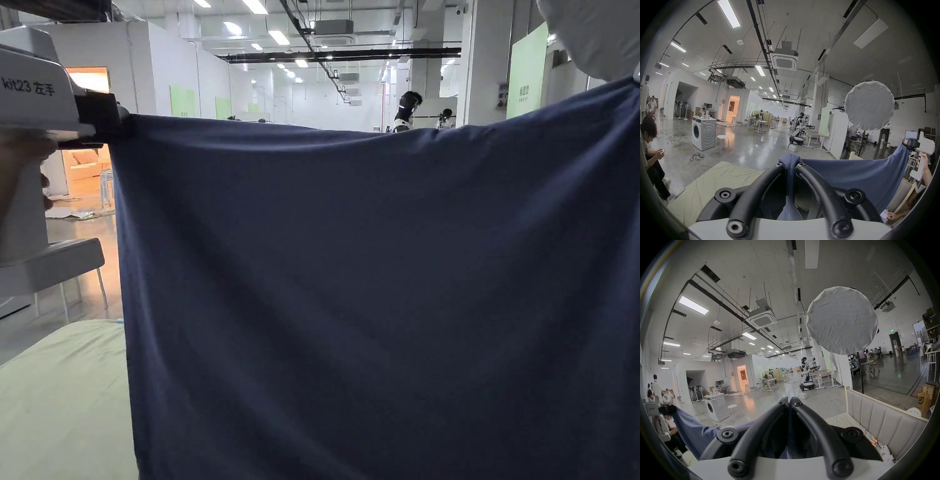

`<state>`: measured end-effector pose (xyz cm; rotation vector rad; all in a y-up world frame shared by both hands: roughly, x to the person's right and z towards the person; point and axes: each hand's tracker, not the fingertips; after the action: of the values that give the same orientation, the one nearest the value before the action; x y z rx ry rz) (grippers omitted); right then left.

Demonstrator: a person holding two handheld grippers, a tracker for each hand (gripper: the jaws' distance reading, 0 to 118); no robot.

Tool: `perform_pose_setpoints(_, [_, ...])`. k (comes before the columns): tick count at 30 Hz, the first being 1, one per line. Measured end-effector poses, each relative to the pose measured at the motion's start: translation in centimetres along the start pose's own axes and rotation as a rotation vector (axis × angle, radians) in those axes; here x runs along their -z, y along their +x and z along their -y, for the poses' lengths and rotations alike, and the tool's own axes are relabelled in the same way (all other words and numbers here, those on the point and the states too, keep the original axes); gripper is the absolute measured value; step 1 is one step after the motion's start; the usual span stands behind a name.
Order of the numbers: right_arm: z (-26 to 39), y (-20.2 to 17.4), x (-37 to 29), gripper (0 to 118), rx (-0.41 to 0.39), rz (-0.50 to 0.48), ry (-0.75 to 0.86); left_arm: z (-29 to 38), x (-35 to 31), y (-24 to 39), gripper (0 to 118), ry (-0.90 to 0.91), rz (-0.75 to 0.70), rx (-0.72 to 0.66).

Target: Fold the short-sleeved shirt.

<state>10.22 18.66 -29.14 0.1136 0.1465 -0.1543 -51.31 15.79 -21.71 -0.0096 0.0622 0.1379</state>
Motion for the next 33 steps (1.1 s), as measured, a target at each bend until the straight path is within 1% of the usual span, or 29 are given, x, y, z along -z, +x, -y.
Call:
perform_pose_setpoints(2, [0.0,-0.4,1.0,3,-0.022,0.0,0.018,0.2,1.0,0.1,8,-0.005,-0.014,0.021])
perform_pose_setpoints(5, [0.4,-0.7,3.0,3,-0.017,0.008,0.005,0.6,2.8,0.2,8,-0.02,-0.036,0.043])
perform_pose_setpoints(9, [1.4,-1.1,6.2,3,-0.031,0.009,0.002,1.1,5.5,0.3,8,-0.047,-0.067,0.023])
perform_pose_setpoints(10, [1.6,-1.1,6.9,3,-0.045,0.009,0.004,1.3,6.1,0.4,8,-0.052,-0.071,0.028])
perform_pose_setpoints(12, [2.4,-0.7,9.1,3,-0.029,0.012,-0.017,1.8,7.3,0.5,8,-0.05,-0.082,0.044])
perform_pose_setpoints(15, [3.2,-0.6,11.2,3,-0.024,0.01,-0.008,2.7,9.0,0.7,8,-0.024,-0.119,0.061])
perform_pose_setpoints(16, [3.4,-0.6,11.9,3,-0.034,0.01,-0.011,2.9,9.8,0.6,8,-0.039,-0.125,0.061])
perform_pose_setpoints(18, [3.6,-0.8,13.2,3,-0.08,0.024,-0.006,3.3,11.1,0.5,8,-0.055,-0.127,0.059])
perform_pose_setpoints(22, [3.9,-0.9,14.8,3,-0.1,0.025,0.002,3.8,13.0,0.1,8,-0.054,-0.123,0.034])
perform_pose_setpoints(24, [4.1,-0.9,16.1,3,-0.102,0.026,-0.031,4.1,14.2,-0.1,8,-0.069,-0.129,0.022])
perform_pose_setpoints(25, [4.0,-1.0,16.5,3,-0.14,0.026,-0.013,4.2,14.5,-0.3,8,-0.067,-0.122,0.01])
perform_pose_setpoints(26, [4.1,-0.9,17.0,3,-0.138,0.031,-0.012,4.3,14.9,-0.4,8,-0.066,-0.114,0.0])
perform_pose_setpoints(27, [4.3,-1.1,17.0,3,-0.117,0.035,-0.041,4.4,15.4,-0.3,8,-0.075,-0.119,-0.001])
perform_pose_setpoints(28, [4.3,-1.2,17.2,3,-0.128,0.031,-0.017,4.6,15.8,-0.3,8,-0.076,-0.121,-0.001])
perform_pose_setpoints(30, [4.5,-1.0,17.9,3,-0.118,0.027,-0.014,5.1,16.5,-0.4,8,-0.076,-0.116,0.003])
perform_pose_setpoints(33, [5.0,-1.2,18.8,3,-0.122,0.03,-0.026,5.8,17.4,-0.3,8,-0.081,-0.119,0.015])
